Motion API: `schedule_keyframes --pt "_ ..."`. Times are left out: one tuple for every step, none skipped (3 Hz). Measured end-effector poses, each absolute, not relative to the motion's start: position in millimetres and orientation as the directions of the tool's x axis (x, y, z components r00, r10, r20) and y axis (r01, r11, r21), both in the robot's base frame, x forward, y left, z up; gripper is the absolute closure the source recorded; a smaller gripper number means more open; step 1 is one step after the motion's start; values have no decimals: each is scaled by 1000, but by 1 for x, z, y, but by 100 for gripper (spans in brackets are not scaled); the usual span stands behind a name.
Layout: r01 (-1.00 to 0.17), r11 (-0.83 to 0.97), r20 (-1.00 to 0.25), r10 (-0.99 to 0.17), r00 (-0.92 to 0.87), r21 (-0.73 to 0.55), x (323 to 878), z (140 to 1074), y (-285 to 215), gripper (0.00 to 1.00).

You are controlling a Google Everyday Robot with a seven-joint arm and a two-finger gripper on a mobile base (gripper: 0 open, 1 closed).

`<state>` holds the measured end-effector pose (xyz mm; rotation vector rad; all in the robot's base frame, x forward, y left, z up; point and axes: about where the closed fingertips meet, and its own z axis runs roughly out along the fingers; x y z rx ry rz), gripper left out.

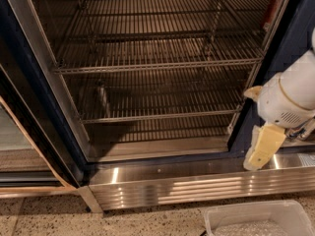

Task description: Pick redbull can from bottom shelf of fridge

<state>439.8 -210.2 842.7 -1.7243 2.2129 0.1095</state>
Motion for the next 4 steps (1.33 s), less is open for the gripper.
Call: schedule_keyframes --pt "-970 187 -348 -930 -123 -158 441 801 -189 0" --pt "-970 188 -348 -929 -124 -157 440 801 -189 0" --pt "-978 179 -377 -917 -127 -105 443 794 -187 0" --pt "-974 198 -363 -920 -145 -113 446 784 -188 0"
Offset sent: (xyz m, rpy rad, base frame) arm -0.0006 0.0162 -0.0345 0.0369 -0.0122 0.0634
